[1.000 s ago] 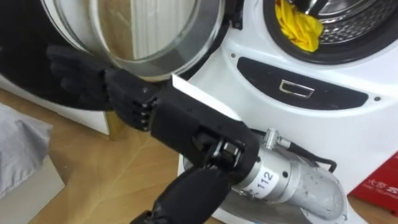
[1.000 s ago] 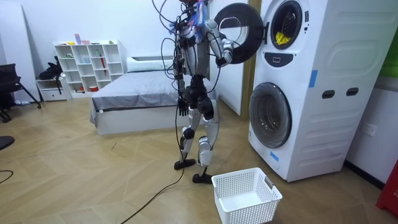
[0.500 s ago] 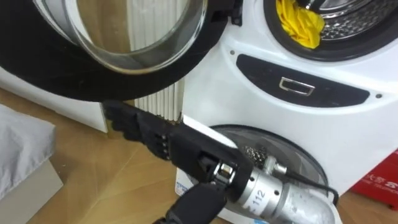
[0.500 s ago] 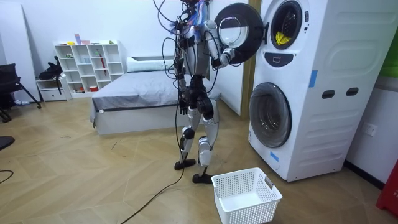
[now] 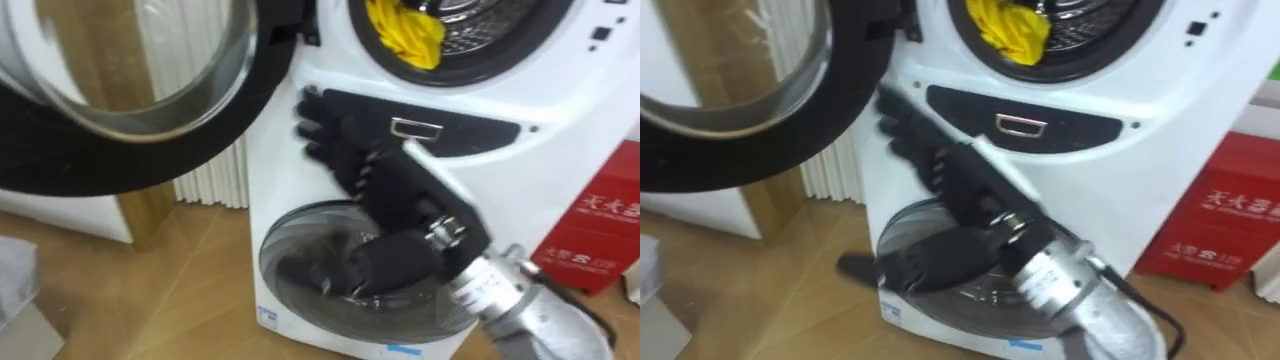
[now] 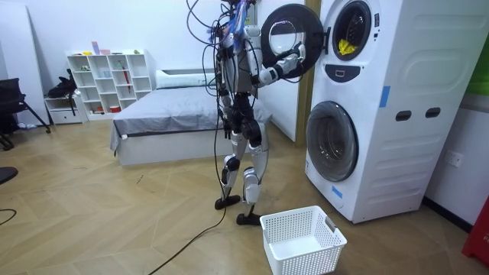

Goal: Pick clothes from washing machine

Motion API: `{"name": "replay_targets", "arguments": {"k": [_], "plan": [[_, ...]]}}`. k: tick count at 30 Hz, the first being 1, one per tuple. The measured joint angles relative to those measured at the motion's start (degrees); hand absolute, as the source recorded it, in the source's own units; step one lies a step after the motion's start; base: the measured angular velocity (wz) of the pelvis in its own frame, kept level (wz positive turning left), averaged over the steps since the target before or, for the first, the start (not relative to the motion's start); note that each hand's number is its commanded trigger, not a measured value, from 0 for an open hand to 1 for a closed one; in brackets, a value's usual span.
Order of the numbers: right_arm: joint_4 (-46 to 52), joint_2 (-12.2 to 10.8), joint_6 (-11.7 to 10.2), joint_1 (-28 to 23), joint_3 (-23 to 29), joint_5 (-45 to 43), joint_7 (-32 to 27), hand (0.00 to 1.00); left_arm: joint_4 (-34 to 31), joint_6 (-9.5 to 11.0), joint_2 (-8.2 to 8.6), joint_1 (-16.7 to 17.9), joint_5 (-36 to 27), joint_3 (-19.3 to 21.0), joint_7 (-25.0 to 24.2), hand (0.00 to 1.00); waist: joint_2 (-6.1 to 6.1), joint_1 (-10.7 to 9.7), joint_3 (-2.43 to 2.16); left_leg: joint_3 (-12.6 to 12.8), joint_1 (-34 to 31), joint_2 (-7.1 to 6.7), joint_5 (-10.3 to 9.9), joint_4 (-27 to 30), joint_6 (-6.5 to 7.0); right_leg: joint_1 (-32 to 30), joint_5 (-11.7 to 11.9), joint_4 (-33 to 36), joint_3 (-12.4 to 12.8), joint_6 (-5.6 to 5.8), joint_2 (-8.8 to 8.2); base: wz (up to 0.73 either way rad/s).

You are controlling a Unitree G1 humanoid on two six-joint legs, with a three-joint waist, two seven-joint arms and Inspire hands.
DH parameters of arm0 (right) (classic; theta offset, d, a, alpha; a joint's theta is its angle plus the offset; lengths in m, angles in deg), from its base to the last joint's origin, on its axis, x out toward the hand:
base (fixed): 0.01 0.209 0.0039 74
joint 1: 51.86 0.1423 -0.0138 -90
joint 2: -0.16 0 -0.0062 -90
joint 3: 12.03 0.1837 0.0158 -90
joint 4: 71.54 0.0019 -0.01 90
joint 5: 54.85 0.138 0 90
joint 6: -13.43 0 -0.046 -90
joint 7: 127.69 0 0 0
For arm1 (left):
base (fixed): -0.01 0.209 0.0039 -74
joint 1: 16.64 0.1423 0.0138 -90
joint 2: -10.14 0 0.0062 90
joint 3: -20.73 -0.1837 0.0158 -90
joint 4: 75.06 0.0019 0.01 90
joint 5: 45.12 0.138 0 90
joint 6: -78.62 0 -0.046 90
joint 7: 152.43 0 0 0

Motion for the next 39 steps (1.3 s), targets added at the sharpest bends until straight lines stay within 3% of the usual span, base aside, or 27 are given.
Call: {"name": "replay_targets", "arguments": {"k": [3, 10, 14, 17, 25, 28, 29, 32, 33, 37, 38, 39], "plan": [[1.05, 0.42, 0.0, 0.0, 3.79, 0.2, -1.99, 0.0, -0.12, -0.03, -0.07, 0.24, -0.01, 1.28, -0.08, 0.0, 0.07, -1.11, -0.29, 0.62, 0.25, -0.01, 0.0, 0.05, 0.0, 0.04, 0.0, 0.08, 0.39, 0.0, -0.01, -0.07], [3.23, 1.42, 0.0, 0.8, 5.45, -0.11, -6.88, 0.0, -0.35, -0.05, -0.08, 0.98, 0.02, 1.34, -0.19, 0.0, -0.07, -1.61, -0.35, 1.71, 1.34, -0.02, 0.0, 0.09, 0.0, 0.22, 0.0, 0.49, 1.63, 0.0, 0.1, -0.12], [3.22, 1.26, -0.03, 4.3, 5.03, -0.15, -8.36, 0.0, -0.29, -0.05, 0.03, 0.91, 0.12, 1.04, -0.18, 0.0, -0.64, -1.02, 0.2, 2.63, 1.77, -0.04, 0.0, -0.01, 0.0, 0.16, -0.05, 0.92, 2.25, 0.01, 0.22, -0.06], [3.21, 1.26, -0.03, 6.16, 3.58, -0.18, -9.99, 0.0, -0.3, -0.21, 0.05, 1.2, 0.16, 0.81, -0.17, 0.0, -1.38, -0.77, 0.22, 2.93, 1.8, -0.02, 0.0, -0.01, -0.01, 0.24, -0.05, 0.9, 2.23, 0.01, 0.37, 0.0], [-3.02, 1.26, -0.37, 10.24, 3.62, -7.22, -14.97, 0.0, -0.31, -1.48, 0.11, 0.86, 1.54, 0.93, -0.15, 0.0, -1.49, 1.67, 0.26, 2.32, 0.73, 0.13, -0.27, 2.28, -0.15, -0.19, -1.28, 2.49, 1.68, -0.26, 0.04, 0.04], [-5.81, 1.24, -0.37, 11.08, 3.53, -9.15, -17.34, 0.0, -0.27, -1.54, -0.53, 0.97, 1.46, 0.95, -0.09, 0.0, -2.21, 3.2, 0.32, 2.41, -1.6, 1.07, -1.78, 8.89, -0.62, -1.89, -4.27, 6.37, 2.38, -1.29, -0.25, -0.07], [-7.79, 1.23, -0.39, 11.95, 3.4, -9.18, -18.19, 0.0, -0.26, -1.7, -0.89, 1.07, 1.44, 0.98, -0.06, 0.0, -2.7, 3.85, 0.69, 2.48, -3.02, 1.82, -1.88, 13.63, -0.6, -1.58, -5.01, 7.14, 2.97, -1.61, -0.21, -0.25], [-10.1, 1.28, -0.41, 12.6, 2.94, -9.13, -20.79, 0.0, -0.41, -2.74, -0.72, 1.7, 1.49, 0.97, -0.5, 0.0, -2.14, 4.64, 0.99, 1.75, -6.33, 4.61, -1.77, 24.57, -0.42, 1.31, -5.98, 7.18, 2.9, -3.02, 0.8, -0.04], [-10.26, 1.3, -0.51, 12.61, 2.66, -9.05, -21.95, 0.0, -0.44, -2.92, -0.51, 2.16, 1.66, 0.95, -0.68, 0.0, -2.16, 4.66, 0.87, 1.0, -7.24, 4.96, -1.99, 26.74, -0.22, 2.06, -6.77, 7.45, 3.02, -3.53, 1.07, 0.1], [-12.79, 2.33, -0.51, 14.45, 0.77, -9.83, -23.95, 0.0, -0.49, -4.16, 0.31, 2.33, 2.21, 0.92, -1.72, 0.0, -2.44, 5.15, 0.95, 1.44, -13.63, 3.56, -2.41, 23.31, -0.08, 2.95, -7.65, 7.14, 3.0, -4.47, 1.07, -0.11], [-12.81, 2.45, -0.5, 14.45, 0.44, -11.2, -23.98, 0.0, -0.52, -4.18, 0.3, 2.57, 2.6, 1.19, -1.7, 0.0, -2.71, 5.35, 0.79, 1.34, -15.8, 2.92, -1.42, 19.77, -0.32, 3.02, -7.97, 6.96, 2.58, -4.69, 1.05, -0.11], [-12.81, 2.58, -0.5, 14.45, 0.23, -11.75, -24.32, 0.0, -0.52, -4.53, 0.29, 2.73, 2.7, 1.38, -1.68, 0.0, -2.9, 5.12, 0.71, 1.31, -17.65, 2.35, 0.93, 15.77, 0.22, 3.53, -8.49, 6.79, 2.44, -4.6, 1.06, -0.06]]}}
